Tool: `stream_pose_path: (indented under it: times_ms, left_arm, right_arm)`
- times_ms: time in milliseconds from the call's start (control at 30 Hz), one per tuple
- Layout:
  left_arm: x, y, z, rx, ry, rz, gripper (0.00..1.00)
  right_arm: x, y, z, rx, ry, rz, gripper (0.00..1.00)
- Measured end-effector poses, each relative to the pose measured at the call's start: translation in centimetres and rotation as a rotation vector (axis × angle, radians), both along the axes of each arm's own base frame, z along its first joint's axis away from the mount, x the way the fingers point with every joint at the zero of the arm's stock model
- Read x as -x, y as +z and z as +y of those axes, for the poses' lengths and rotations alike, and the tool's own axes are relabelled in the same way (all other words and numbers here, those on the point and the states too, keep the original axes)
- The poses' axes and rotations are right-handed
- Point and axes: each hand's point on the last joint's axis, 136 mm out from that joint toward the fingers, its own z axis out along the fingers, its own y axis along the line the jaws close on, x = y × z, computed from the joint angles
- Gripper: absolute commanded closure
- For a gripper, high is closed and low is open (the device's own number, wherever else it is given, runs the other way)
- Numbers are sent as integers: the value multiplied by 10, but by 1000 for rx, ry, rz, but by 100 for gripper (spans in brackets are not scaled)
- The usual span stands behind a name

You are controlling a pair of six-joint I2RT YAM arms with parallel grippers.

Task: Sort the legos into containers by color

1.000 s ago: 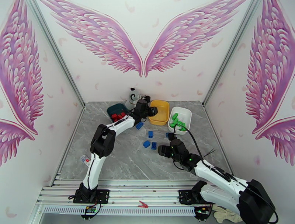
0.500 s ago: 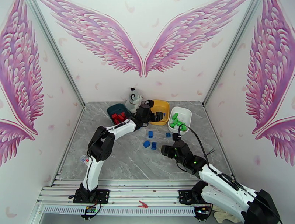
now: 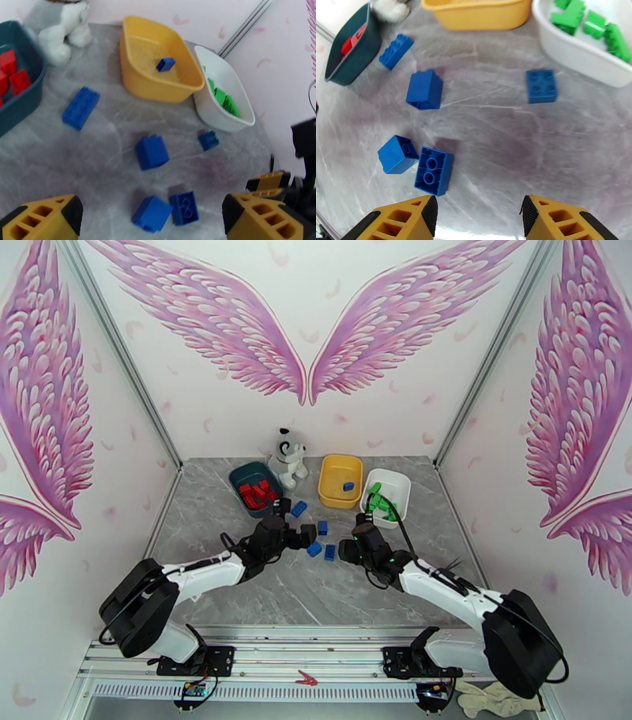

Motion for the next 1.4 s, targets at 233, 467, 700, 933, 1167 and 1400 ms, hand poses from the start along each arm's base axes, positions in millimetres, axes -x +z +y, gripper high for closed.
stream_pose_path:
  times_ms: [233,467,700,933,1167,1400]
  left_arm:
    - [52,-17,40,6,45,-8,1]
    - [72,11,66,104,101,-95,1]
    - [77,6,79,105,143,-95,1]
    - [79,-11,83,79,156,-58,1]
    - [81,-30,79,27,144,-18,1]
    - [69,-49,46,-17,84,45,1]
  right_arm:
    - [12,-25,46,14,112,63,32]
    - [2,-33,63,55,101,64,34]
    - [-4,-52,63,120,59,84,38]
    - [-12,-57,59,164,20,81,49]
    - [-22,-54,59,184,-6,55,61]
    - [-22,-51,58,189,-10,47,70]
